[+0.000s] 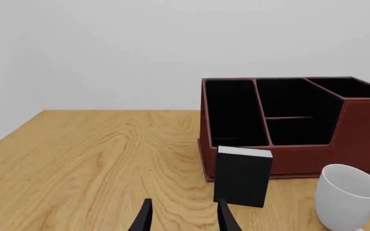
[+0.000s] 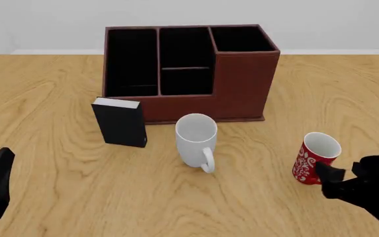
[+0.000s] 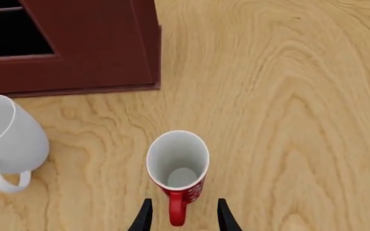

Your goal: Pick up the red mug and place it to the right of the caddy.

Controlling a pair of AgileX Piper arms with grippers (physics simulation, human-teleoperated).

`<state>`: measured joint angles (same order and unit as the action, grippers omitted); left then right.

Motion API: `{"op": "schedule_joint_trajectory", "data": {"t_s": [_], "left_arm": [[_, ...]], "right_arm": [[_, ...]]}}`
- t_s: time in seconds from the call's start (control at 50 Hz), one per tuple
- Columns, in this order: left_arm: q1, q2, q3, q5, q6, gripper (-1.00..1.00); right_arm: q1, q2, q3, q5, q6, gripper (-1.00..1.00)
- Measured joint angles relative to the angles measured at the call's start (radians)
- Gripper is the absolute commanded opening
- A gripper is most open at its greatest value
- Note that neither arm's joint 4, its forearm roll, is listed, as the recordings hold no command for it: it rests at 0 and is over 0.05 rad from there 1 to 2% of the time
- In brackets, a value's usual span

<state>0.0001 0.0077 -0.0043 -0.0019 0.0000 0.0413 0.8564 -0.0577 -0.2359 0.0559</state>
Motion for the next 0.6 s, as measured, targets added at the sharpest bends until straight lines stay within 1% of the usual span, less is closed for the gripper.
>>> {"op": "schedule_joint_trajectory", "data": {"t_s": [0.6], "left_arm": [[0.0, 0.0, 0.0, 0.0, 0.0, 1.0]], "right_arm": [[0.016, 0.195, 0.034, -0.182, 0.011, 1.0]]}}
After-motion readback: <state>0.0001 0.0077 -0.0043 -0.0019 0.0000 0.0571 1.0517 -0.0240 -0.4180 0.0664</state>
